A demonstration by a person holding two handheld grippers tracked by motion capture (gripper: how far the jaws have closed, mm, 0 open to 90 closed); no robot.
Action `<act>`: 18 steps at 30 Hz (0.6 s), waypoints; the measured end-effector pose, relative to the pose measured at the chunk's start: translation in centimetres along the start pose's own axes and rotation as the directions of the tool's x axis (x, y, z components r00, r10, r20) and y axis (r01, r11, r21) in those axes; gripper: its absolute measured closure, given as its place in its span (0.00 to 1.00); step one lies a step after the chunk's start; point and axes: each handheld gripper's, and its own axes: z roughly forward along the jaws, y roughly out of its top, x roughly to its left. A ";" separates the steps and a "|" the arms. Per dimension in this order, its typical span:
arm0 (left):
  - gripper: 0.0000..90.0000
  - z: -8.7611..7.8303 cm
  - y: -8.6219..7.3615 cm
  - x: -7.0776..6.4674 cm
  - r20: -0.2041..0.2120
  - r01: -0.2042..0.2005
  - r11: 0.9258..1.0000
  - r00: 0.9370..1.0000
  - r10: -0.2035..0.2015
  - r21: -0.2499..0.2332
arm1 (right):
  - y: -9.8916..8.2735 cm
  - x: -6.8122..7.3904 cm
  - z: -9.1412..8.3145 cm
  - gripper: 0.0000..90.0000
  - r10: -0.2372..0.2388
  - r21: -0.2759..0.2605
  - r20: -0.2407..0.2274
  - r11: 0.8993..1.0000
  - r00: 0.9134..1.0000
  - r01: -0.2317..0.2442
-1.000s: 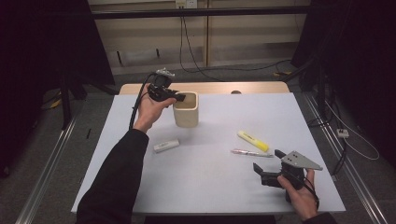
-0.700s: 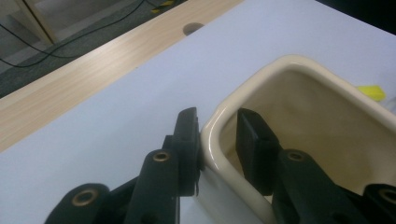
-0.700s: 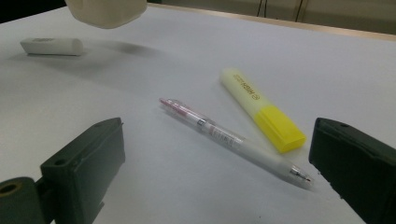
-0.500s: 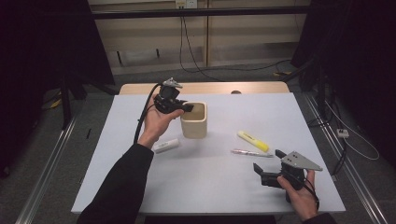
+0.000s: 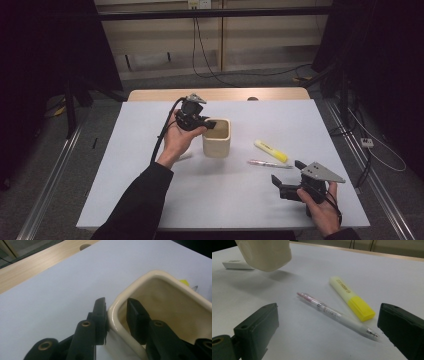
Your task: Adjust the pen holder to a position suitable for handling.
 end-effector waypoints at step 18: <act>0.78 2.2 -1.6 -1.2 0.014 0.034 0.998 0.999 -0.034 0.044 | 0.0 -0.1 0.1 0.04 0.003 0.002 0.001 1.000 1.000 -0.003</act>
